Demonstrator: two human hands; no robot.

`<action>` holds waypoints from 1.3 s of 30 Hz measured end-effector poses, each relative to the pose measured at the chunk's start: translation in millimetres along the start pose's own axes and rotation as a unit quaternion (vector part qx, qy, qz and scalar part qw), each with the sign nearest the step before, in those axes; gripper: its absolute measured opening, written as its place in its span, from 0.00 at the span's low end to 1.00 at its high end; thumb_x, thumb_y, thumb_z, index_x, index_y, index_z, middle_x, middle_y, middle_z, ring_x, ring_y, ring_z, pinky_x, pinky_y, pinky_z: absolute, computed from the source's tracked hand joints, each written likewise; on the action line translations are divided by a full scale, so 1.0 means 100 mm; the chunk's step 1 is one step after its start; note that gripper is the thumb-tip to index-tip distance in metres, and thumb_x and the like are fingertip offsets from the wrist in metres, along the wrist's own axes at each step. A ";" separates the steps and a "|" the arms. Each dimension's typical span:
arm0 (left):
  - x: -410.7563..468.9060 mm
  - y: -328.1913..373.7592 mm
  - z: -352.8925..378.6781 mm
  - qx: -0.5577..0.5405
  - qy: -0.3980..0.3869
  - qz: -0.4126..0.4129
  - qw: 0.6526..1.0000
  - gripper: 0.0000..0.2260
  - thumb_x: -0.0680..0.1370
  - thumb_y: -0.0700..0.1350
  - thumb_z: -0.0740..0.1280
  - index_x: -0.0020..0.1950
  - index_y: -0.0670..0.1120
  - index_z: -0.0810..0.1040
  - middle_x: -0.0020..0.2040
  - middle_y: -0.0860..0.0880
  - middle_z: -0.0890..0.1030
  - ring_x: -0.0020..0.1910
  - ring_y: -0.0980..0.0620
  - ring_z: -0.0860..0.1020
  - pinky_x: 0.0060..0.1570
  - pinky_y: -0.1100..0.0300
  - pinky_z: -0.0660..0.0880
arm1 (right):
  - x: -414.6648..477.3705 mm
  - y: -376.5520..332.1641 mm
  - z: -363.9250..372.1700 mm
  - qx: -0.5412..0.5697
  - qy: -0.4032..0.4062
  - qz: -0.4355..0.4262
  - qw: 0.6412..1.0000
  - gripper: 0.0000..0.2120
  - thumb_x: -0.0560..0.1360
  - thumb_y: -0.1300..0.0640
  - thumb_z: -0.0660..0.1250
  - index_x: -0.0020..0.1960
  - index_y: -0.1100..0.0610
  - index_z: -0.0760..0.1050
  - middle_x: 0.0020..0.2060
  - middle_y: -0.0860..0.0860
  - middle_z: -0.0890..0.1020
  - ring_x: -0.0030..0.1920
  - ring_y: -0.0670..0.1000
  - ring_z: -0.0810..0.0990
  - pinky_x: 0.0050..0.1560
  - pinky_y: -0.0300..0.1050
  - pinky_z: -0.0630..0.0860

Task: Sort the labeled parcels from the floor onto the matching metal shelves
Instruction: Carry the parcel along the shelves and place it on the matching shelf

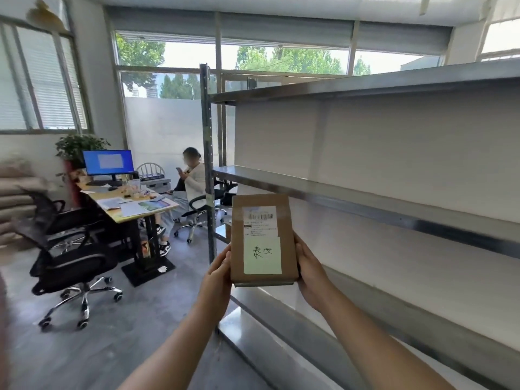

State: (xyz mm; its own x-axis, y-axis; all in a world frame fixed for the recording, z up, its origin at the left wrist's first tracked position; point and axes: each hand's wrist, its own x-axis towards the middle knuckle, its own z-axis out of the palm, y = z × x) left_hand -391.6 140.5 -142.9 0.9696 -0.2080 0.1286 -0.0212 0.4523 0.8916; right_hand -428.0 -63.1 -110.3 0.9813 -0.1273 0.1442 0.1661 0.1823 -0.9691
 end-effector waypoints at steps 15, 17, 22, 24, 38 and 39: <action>0.13 0.45 -1.39 0.017 0.095 0.028 0.995 0.15 0.84 0.41 0.58 0.68 0.49 0.77 0.59 0.46 0.85 0.56 0.49 0.83 0.61 0.53 0.76 | 0.65 0.59 1.38 0.047 -0.059 0.056 0.996 0.19 0.85 0.55 0.52 0.74 0.48 0.68 0.64 0.54 0.80 0.62 0.54 0.80 0.51 0.43 0.81; 0.18 0.46 -1.49 0.019 0.106 0.028 0.994 0.15 0.84 0.41 0.58 0.69 0.49 0.76 0.60 0.45 0.84 0.57 0.48 0.82 0.62 0.51 0.73 | 0.78 0.65 1.47 0.056 -0.067 0.069 0.994 0.18 0.85 0.55 0.52 0.72 0.47 0.71 0.62 0.53 0.82 0.59 0.53 0.82 0.50 0.43 0.81; 0.42 0.47 -1.73 0.021 0.133 0.038 0.990 0.17 0.84 0.43 0.59 0.73 0.48 0.73 0.65 0.44 0.82 0.66 0.44 0.78 0.64 0.52 0.75 | 1.18 0.82 1.65 0.073 -0.088 0.080 0.990 0.17 0.85 0.54 0.52 0.69 0.45 0.73 0.58 0.51 0.85 0.56 0.51 0.84 0.46 0.44 0.82; 0.53 0.49 -1.80 0.022 0.146 0.038 0.988 0.17 0.84 0.43 0.60 0.73 0.48 0.73 0.65 0.44 0.81 0.65 0.45 0.79 0.54 0.59 0.78 | 1.35 0.89 1.72 0.080 -0.098 0.091 0.988 0.17 0.85 0.53 0.52 0.70 0.46 0.72 0.58 0.51 0.84 0.56 0.52 0.84 0.48 0.46 0.82; 1.84 0.65 -1.98 0.044 0.193 0.059 0.978 0.17 0.83 0.44 0.61 0.73 0.50 0.73 0.64 0.47 0.83 0.64 0.48 0.80 0.60 0.52 0.75 | 2.93 1.09 1.86 0.137 -0.157 0.100 0.973 0.18 0.85 0.54 0.52 0.72 0.47 0.72 0.62 0.53 0.82 0.62 0.55 0.81 0.64 0.57 0.76; 1.94 0.63 -1.98 0.041 0.197 0.058 0.978 0.17 0.84 0.44 0.61 0.72 0.50 0.74 0.63 0.47 0.83 0.63 0.48 0.80 0.61 0.52 0.75 | 3.03 1.10 1.85 0.138 -0.157 0.103 0.972 0.18 0.85 0.54 0.52 0.71 0.47 0.72 0.61 0.53 0.82 0.62 0.56 0.81 0.65 0.58 0.75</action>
State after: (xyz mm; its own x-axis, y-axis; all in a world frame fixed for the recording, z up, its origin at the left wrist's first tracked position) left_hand -156.9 300.4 -147.5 0.9780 0.1971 0.0680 -0.1399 0.3783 0.9151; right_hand -94.7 99.2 -136.6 0.9704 0.2366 0.0480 -0.0609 0.4321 -0.8998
